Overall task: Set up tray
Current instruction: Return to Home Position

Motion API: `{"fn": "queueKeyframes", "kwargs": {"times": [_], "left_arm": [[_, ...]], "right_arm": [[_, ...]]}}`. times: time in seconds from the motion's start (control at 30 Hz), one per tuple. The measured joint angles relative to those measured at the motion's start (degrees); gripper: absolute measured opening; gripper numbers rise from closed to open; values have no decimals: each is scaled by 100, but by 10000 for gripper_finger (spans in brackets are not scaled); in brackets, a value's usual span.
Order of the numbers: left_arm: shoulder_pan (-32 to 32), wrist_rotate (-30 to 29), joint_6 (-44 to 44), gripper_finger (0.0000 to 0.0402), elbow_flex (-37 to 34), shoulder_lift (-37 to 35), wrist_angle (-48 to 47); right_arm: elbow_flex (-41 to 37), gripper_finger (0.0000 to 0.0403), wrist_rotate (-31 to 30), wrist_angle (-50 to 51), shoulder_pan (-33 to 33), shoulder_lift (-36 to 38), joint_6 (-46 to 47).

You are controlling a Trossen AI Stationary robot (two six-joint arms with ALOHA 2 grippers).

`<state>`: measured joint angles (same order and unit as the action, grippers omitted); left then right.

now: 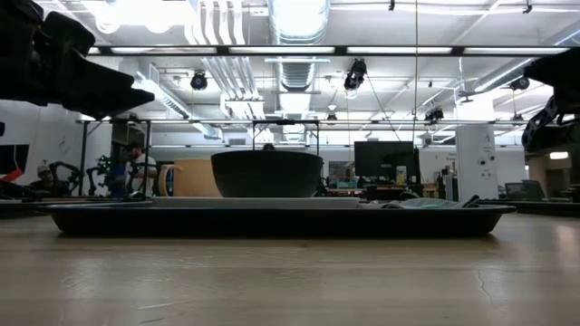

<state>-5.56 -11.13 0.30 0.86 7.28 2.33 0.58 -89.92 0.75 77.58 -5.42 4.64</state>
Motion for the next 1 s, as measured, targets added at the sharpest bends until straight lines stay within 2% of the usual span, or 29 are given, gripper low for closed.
{"fn": "queueKeyframes", "kwargs": {"times": [0.23,0.63,1.0], "left_arm": [[2,1,0,262,0,295,0],[2,2,0,262,0,783,-2],[2,4,0,262,0,1179,0]], "right_arm": [[0,71,534,-1,4,1,-76],[0,87,550,-1,4,3,-61],[0,71,550,-2,4,3,-62]]}}
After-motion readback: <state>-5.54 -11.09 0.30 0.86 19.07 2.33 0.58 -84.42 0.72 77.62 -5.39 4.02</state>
